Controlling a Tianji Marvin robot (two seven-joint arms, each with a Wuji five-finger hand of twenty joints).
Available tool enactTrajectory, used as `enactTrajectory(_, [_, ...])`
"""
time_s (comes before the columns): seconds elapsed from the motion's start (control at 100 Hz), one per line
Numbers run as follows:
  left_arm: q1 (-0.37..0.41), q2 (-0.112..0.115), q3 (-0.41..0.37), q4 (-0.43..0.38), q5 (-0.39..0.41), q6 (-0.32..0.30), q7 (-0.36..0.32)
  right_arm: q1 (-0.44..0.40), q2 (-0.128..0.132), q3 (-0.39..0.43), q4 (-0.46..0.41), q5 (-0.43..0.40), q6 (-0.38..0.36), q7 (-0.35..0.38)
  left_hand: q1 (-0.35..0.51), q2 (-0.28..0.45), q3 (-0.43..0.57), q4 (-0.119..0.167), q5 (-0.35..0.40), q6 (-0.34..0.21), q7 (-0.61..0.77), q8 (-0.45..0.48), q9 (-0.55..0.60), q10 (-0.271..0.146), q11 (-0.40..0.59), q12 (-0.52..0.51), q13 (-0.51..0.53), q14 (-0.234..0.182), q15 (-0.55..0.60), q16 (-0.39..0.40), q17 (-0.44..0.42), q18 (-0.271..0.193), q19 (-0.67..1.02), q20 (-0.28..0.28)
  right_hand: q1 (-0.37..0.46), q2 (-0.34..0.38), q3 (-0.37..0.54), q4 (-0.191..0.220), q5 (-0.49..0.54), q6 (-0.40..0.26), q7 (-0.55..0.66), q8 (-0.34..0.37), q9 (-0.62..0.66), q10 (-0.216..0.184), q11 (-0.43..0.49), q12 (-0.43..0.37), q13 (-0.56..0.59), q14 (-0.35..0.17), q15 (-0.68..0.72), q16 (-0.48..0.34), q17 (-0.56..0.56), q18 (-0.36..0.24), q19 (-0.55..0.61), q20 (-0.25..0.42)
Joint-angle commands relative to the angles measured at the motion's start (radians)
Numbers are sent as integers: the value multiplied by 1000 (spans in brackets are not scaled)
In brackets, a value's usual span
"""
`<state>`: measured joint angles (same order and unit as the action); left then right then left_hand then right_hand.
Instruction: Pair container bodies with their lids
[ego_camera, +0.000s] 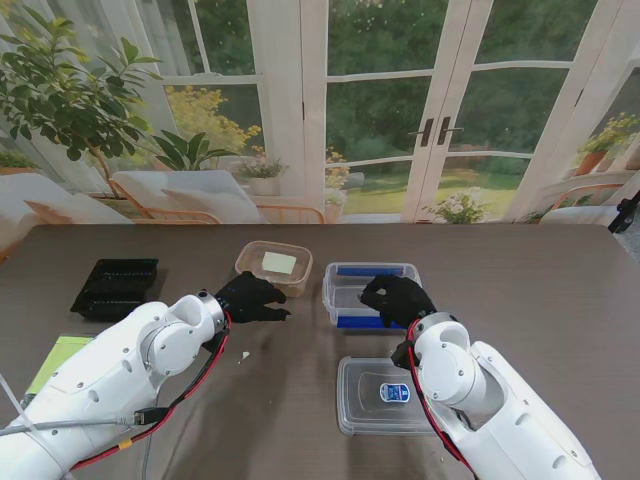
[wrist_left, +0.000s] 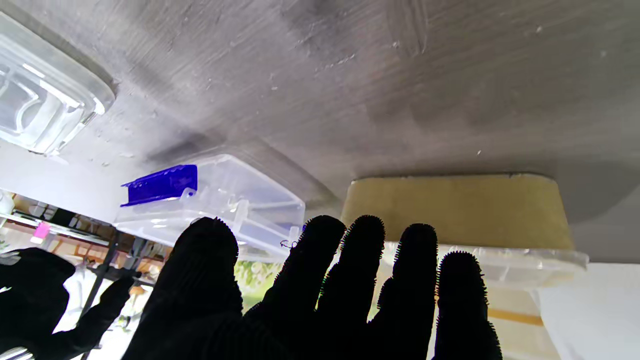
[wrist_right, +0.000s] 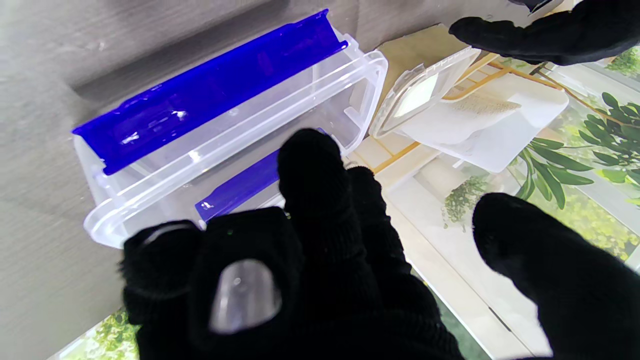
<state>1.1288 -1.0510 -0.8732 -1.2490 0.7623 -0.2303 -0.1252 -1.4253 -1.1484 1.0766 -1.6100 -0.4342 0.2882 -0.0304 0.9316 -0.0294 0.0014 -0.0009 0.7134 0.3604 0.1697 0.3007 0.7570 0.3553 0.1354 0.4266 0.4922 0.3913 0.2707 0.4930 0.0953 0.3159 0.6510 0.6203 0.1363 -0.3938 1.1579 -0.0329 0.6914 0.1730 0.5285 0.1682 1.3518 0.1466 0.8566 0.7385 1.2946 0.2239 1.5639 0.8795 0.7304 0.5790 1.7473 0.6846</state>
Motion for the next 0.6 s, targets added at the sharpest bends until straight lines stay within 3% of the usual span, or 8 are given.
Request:
enactTrajectory(0.0, [-16, -9, 7, 34, 0, 4, -14, -8, 0, -1, -5, -2, -1, 17, 40, 50, -9, 0, -13, -2, -14, -10, -39, 2, -19, -22, -32, -9, -37, -28, -29, -16, -10, -27, 6, -3, -13, -20, 14, -5, -1, -9, 25, 50, -10, -9, 8, -1, 7, -9, 400, 42, 2, 3])
enactTrajectory(0.15, [-67, -27, 59, 118, -72, 8, 1, -7, 0, 1, -3, -2, -1, 18, 42, 53, -9, 1, -42, -6, -36, -24, -94, -5, -42, -76, -87, -52, -111, -100, -53, -53, -109, -110, 6, -3, -13, -20, 14, -4, -1, -9, 24, 51, -10, -9, 8, -1, 7, -9, 400, 42, 2, 3])
enactTrajectory(0.59, [-155, -82, 159, 268, -215, -4, 63, -8, 0, 3, 5, 6, -6, 21, 42, 56, -9, 0, -77, -12, -53, -39, -157, -26, -63, -121, -124, -115, -162, -145, -62, -82, -179, -144, 7, -3, -14, -20, 15, -3, -1, -10, 24, 53, -11, -9, 8, 2, 5, -9, 400, 43, 1, 3])
